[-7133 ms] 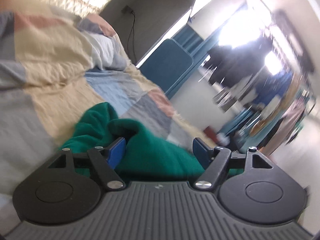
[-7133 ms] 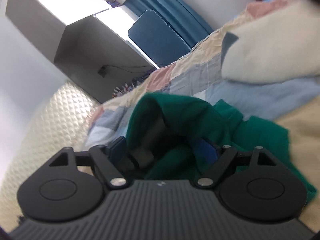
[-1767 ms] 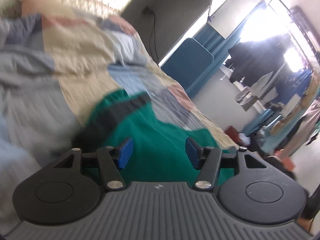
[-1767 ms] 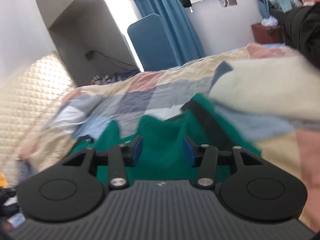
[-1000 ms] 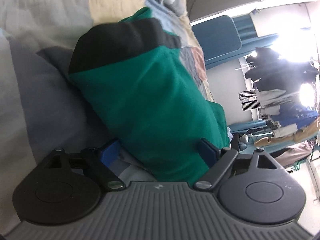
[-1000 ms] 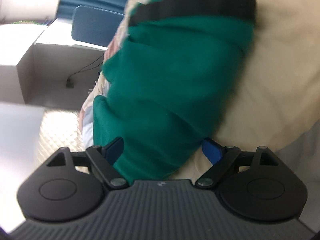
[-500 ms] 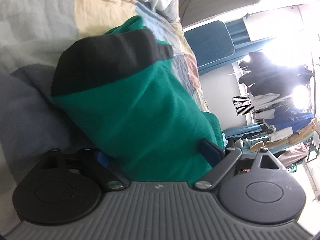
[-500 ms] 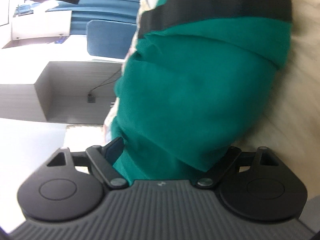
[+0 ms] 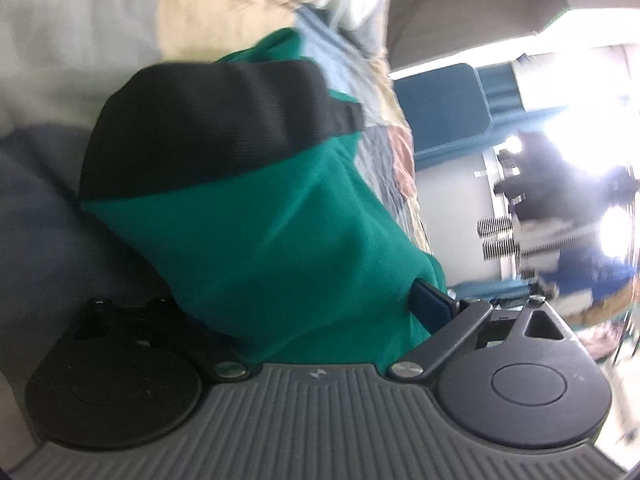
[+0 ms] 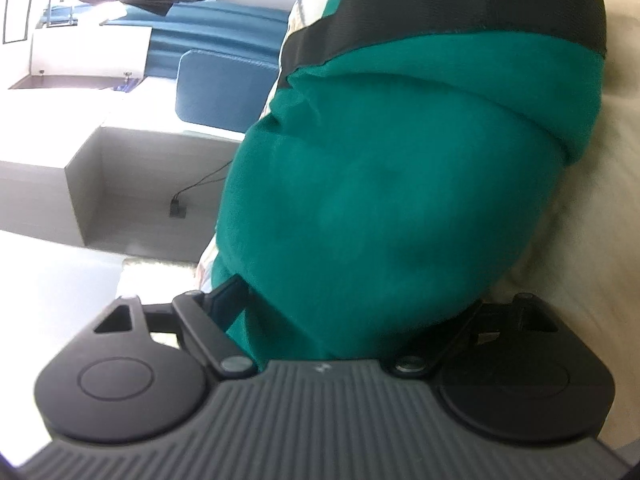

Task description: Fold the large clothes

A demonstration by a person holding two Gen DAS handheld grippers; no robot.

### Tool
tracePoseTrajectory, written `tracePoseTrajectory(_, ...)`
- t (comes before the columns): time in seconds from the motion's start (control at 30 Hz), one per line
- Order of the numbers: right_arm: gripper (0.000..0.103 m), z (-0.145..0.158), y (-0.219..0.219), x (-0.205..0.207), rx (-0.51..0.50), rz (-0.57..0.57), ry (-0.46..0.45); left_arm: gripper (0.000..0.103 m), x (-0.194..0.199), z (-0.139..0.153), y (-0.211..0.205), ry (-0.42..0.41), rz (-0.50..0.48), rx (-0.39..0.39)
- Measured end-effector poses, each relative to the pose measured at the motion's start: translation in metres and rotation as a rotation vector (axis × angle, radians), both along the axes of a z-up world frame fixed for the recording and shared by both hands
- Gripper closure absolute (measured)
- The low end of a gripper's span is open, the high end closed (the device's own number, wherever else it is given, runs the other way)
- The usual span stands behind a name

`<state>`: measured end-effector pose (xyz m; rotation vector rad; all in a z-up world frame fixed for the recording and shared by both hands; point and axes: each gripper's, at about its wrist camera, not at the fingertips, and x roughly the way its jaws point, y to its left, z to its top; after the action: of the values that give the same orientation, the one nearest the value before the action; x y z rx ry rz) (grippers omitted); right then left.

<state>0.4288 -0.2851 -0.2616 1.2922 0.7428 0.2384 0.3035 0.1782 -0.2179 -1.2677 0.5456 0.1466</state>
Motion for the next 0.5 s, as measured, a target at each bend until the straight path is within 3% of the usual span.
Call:
tracePoseTrajectory(0.03,0.023,0.001,0.001,0.002,-0.013,-0.008,0.008,0.005,0.001,0.0,0.001,0.005,0.01,-0.01)
tracePoseTrajectory(0.1,0.04,0.003,0.002,0.005,-0.052,-0.016,0.011,0.01,0.001,0.0,0.002,0.022,0.045,-0.039)
tracePoseTrajectory(0.2,0.064,0.01,0.002,0.005,-0.101,0.002,-0.024,0.027,-0.002,0.003,0.001,0.064,0.089,-0.034)
tracePoseTrajectory(0.33,0.077,0.028,-0.001,0.001,-0.158,0.045,-0.095,0.055,-0.013,0.014,-0.002,0.099,0.104,0.019)
tracePoseTrajectory(0.5,0.079,0.05,-0.012,-0.017,-0.163,0.073,-0.152,0.07,-0.035,0.041,-0.006,0.085,0.092,0.076)
